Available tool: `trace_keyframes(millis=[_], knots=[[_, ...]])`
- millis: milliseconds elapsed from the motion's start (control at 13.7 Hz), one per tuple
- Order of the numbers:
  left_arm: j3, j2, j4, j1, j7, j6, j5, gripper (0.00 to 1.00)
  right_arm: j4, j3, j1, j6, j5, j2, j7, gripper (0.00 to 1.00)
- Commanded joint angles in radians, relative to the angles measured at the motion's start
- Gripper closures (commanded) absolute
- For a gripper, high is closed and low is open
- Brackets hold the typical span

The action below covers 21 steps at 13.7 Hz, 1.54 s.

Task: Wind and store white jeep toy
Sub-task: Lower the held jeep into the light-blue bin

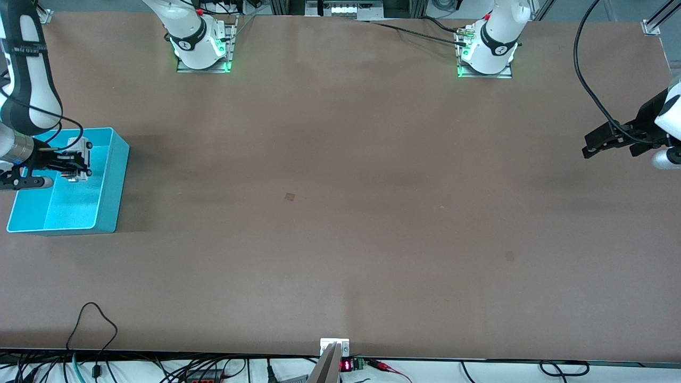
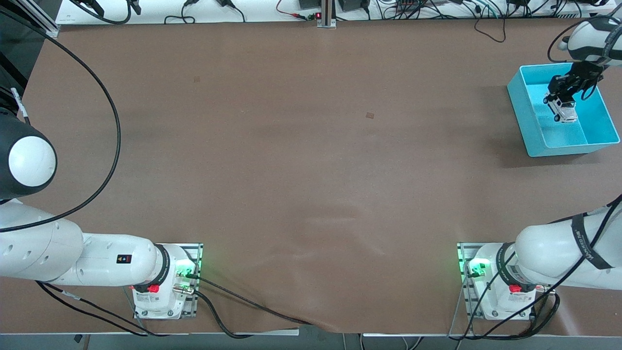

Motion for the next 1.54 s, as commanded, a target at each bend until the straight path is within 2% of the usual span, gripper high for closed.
trace_keyframes(millis=[0,658,804,950,1170,1243,1389,1462], knots=[[0.021,-0.02,-0.017,-0.009,0.004,-0.01,-0.025,0.0,0.003,0.006,-0.039,0.073,0.002,0.06,-0.006,1.0],[0.015,-0.023,-0.02,0.002,0.005,-0.013,-0.026,0.0,0.003,0.006,-0.075,0.199,-0.033,0.156,-0.044,1.0],[0.014,-0.055,-0.067,0.003,0.005,0.003,-0.026,0.0,0.005,0.006,-0.075,0.199,-0.033,0.16,-0.043,1.0],[0.014,-0.095,-0.133,0.003,0.005,0.048,-0.026,0.0,0.005,0.007,-0.078,0.201,-0.033,0.165,-0.043,0.96],[0.014,-0.103,-0.142,0.006,0.005,0.05,-0.026,0.0,0.006,0.007,-0.079,0.202,-0.032,0.176,-0.041,0.75],[0.012,-0.107,-0.142,0.005,0.005,0.045,-0.026,0.0,0.006,0.007,-0.079,0.202,-0.03,0.177,-0.041,0.63],[0.009,-0.109,-0.138,0.002,0.004,0.037,-0.025,0.0,0.006,0.007,-0.079,0.202,-0.032,0.179,-0.041,0.47],[0.009,-0.109,-0.136,0.003,0.007,0.019,-0.025,0.0,0.008,0.007,-0.079,0.202,-0.032,0.179,-0.041,0.35]])
